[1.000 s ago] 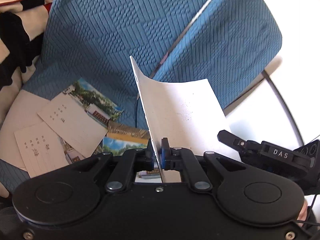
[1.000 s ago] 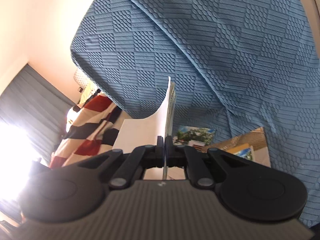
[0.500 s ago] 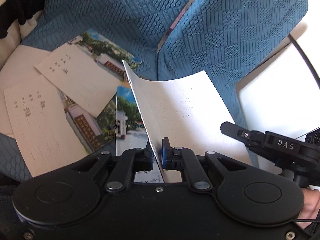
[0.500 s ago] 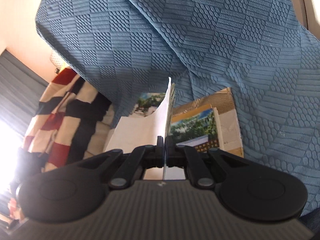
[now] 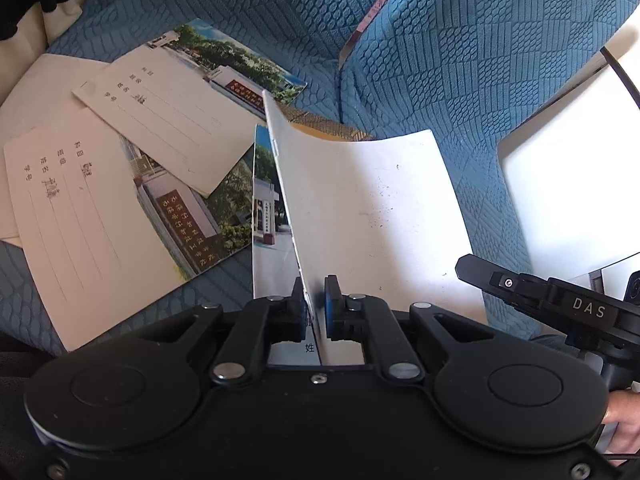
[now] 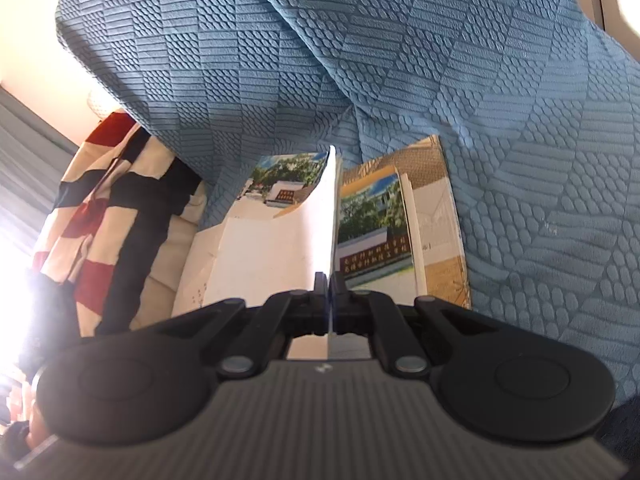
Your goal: Organize objects
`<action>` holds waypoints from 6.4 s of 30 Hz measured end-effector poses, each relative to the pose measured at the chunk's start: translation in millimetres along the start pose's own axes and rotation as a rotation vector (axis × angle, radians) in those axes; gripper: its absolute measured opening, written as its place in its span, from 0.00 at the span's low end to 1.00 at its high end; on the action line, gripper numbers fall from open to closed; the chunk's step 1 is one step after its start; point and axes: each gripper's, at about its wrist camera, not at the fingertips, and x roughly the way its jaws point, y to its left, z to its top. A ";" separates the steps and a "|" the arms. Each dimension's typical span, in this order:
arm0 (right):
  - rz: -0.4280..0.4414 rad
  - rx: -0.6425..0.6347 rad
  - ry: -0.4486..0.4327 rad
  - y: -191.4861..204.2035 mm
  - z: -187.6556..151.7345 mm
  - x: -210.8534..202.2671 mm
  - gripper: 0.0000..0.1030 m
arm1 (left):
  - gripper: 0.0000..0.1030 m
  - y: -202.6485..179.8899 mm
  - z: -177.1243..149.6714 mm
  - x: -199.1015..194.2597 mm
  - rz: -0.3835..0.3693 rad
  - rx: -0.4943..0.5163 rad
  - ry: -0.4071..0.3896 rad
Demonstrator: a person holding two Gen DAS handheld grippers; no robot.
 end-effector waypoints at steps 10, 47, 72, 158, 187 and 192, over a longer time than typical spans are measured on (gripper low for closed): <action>0.008 -0.016 0.011 -2.8 -9.3 -5.6 0.03 | 0.07 2.3 -2.7 5.7 -0.033 0.001 0.022; -0.022 -0.287 -0.204 120.9 -12.2 -115.0 0.09 | 0.44 -55.1 -16.0 -193.4 0.074 0.107 -0.397; -0.009 -0.386 -0.165 149.8 -13.4 -78.5 0.46 | 0.45 -2.7 -14.3 -189.9 0.132 0.004 -0.430; -0.117 -0.101 0.081 40.5 104.2 203.8 0.45 | 0.19 171.5 195.4 64.8 -0.216 -0.203 0.005; 0.251 0.312 0.373 114.3 -4.0 209.6 0.52 | 0.00 202.3 195.9 10.0 -0.231 -0.375 -0.199; 0.277 0.472 0.335 108.0 -12.2 219.5 0.52 | 0.00 207.6 191.9 3.9 -0.232 -0.383 -0.200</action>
